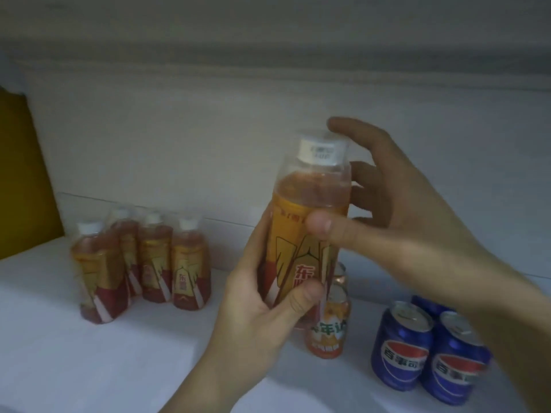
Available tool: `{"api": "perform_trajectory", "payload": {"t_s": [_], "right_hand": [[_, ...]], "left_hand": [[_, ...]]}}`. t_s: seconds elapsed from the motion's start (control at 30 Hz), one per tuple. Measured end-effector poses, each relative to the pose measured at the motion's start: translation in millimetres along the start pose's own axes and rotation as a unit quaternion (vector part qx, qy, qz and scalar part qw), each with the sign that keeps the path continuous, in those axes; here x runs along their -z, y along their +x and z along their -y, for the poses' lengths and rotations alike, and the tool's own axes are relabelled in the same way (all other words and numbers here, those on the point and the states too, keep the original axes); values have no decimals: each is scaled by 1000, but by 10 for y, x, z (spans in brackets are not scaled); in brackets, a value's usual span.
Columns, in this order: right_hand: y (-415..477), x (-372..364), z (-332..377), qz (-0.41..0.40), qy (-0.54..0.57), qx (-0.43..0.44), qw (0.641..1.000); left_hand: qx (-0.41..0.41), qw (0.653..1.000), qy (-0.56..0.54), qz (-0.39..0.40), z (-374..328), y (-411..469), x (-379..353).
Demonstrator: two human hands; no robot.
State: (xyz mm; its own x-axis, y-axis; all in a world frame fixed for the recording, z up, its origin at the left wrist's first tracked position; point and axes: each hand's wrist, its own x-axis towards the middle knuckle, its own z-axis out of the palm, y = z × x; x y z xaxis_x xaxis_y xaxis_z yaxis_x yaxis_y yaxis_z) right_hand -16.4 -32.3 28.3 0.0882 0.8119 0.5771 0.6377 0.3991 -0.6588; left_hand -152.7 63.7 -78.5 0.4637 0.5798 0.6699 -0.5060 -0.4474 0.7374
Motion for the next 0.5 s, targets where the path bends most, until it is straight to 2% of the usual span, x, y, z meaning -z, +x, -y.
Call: {"api": "perform_trajectory", "payload": {"t_s": [0.1,0.2,0.27,0.4,0.5], "right_hand": [[375,-25,173,80,-42,15,996],[681,-226,332,188,-110,29,976],[835,-428,406,231,-150,43,961],[1084,-878,395,261,-174,75,947],[1240,-1195,258,249,-172,75,950]], "left_hand": [[8,1000,7,-16,-25,-38,290],[28,999,23,-30,-128,-97,589],[33,998,41,-34,-163,-158,774],[64,994,43,-83,-99,-325,1131],[129,972,21,-196,4,-436,1376]]}}
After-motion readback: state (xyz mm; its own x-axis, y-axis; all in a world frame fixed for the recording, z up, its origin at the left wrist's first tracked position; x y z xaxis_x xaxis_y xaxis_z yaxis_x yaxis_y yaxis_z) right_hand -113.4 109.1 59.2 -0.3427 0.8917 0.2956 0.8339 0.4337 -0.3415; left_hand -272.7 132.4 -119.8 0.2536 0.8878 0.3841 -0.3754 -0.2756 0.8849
